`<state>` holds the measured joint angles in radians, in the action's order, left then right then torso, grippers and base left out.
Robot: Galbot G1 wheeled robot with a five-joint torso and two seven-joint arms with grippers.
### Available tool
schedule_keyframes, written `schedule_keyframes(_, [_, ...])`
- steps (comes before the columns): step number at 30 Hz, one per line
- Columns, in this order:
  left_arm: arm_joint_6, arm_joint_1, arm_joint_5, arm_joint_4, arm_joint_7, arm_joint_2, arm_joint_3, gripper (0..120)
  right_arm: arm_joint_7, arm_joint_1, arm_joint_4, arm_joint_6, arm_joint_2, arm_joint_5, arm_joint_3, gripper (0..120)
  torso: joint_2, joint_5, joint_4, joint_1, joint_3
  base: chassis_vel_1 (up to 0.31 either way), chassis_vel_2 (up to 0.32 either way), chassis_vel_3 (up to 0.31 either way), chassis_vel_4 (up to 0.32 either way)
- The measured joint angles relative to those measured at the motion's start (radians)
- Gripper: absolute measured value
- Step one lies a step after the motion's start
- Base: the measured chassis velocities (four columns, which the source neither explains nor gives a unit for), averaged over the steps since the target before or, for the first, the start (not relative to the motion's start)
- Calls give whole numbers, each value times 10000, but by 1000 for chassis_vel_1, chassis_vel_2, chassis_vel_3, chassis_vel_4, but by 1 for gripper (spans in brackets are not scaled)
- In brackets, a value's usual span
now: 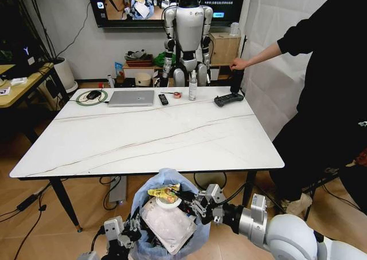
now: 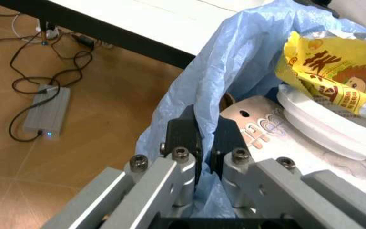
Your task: Pick up the trash bin and place the trash from the table into it.
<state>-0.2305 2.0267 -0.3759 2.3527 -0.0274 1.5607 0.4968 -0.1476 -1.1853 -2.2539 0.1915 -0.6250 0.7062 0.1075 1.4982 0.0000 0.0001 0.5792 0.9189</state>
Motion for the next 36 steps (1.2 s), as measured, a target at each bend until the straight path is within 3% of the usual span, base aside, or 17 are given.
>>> schedule_keyframes(12, [-3,-19,-12,1,0,-22,4,0,93,-190,106,-49,-88,-394,-36,37,0,0,0,0,0,0,0,0,0])
schedule_keyframes(19, [-5,-25,-29,-64,8,-106,20,0,980,-111,-296,24,-277,244,-590,64,0,0,0,0,0,0,0,0,0])
schedule_keyframes(22, [14,-33,-28,-97,10,-160,35,0,1820,-553,-314,-258,-459,476,-1482,77,0,-1,3,0,0,0,0,0,0])
schedule_keyframes(23, [14,-33,-28,-97,10,-160,35,0,1820,-553,-314,-258,-459,476,-1482,77,0,-1,3,0,0,0,0,0,0])
schedule_keyframes(27, [79,29,1,-104,29,-325,107,0,1941,-1746,-41,-582,-860,91,-3206,92,0,-1,1,0,0,0,0,0,0])
schedule_keyframes(28, [125,45,64,-122,70,-404,158,0,1762,-2399,84,-871,-1204,-303,-4054,98,0,5,-1,0,0,0,0,0,0])
schedule_keyframes(29, [125,45,64,-122,70,-404,158,0,1762,-2399,84,-871,-1204,-303,-4054,98,0,5,-1,0,0,0,0,0,0])
schedule_keyframes(32, [308,13,169,-241,238,-586,221,0,483,-4422,326,-2717,-2619,-1588,-6161,100,0,0,-4,0,-1,0,0,0,0])
schedule_keyframes(33, [308,13,169,-241,238,-586,221,0,483,-4422,326,-2717,-2619,-1588,-6161,100,0,0,-4,0,-1,0,0,0,0])
schedule_keyframes(36, [504,13,409,-420,328,-690,226,0,-169,-5395,807,-3422,-3649,-2027,-7268,100,0,-3,-2,-1,-1,0,0,0,0])
